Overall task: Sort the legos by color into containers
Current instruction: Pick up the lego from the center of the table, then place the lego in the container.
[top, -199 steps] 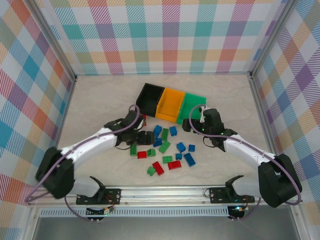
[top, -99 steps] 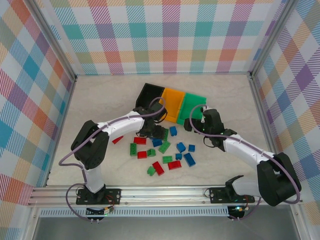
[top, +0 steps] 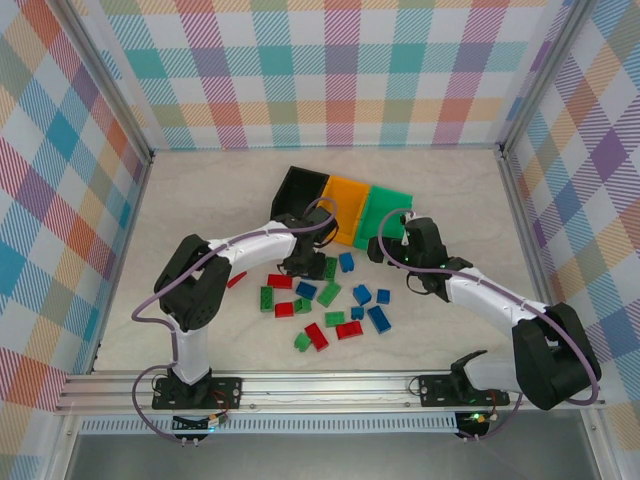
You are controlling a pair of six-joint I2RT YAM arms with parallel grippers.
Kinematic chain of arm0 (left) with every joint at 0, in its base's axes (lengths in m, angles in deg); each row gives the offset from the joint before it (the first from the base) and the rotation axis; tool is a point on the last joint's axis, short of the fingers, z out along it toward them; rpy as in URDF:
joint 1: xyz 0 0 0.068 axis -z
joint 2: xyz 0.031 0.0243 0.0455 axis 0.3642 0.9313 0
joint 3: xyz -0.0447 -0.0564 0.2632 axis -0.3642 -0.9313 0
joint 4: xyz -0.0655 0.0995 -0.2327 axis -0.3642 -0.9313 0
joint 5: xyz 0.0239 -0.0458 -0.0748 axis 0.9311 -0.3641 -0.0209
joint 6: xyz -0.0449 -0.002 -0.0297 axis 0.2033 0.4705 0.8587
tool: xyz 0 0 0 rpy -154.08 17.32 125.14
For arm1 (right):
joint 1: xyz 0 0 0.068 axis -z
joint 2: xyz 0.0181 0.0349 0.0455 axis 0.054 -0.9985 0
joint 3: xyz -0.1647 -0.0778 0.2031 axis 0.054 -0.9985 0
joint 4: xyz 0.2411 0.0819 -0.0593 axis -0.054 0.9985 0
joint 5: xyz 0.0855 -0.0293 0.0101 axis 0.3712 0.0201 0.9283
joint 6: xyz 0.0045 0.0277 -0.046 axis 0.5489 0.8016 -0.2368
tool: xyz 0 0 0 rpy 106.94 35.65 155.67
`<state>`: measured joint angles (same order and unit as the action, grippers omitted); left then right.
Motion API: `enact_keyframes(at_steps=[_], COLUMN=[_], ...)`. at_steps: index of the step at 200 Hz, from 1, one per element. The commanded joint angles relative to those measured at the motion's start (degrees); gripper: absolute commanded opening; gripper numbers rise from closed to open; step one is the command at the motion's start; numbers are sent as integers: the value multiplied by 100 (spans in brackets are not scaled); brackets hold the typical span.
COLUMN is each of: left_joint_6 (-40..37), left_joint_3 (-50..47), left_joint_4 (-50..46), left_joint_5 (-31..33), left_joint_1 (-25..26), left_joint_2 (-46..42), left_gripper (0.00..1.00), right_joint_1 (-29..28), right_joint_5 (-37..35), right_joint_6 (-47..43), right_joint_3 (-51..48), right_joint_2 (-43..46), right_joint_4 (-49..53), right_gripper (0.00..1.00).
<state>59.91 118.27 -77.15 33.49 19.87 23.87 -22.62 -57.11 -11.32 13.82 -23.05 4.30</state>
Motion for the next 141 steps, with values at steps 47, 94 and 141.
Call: enact_keyframes(at_steps=[47,94,141], left_joint_6=[10,-259,-732], left_joint_3=[-87,415,2085], left_joint_4=[-189,-344,-355], left_joint_5=[302,574,637], left_joint_1=[25,-274,-1037], left_joint_2=[-1121,-1424,-287], left_gripper=[39,36,37], right_joint_1=[-30,-30,-30], right_joint_5=[-65,-61,-31], right_joint_6=[37,55,58], right_joint_3=[84,70,148], right_joint_2=[7,-50,-257], right_joint_4=[-87,-135,-123], right_gripper=[99,99,99])
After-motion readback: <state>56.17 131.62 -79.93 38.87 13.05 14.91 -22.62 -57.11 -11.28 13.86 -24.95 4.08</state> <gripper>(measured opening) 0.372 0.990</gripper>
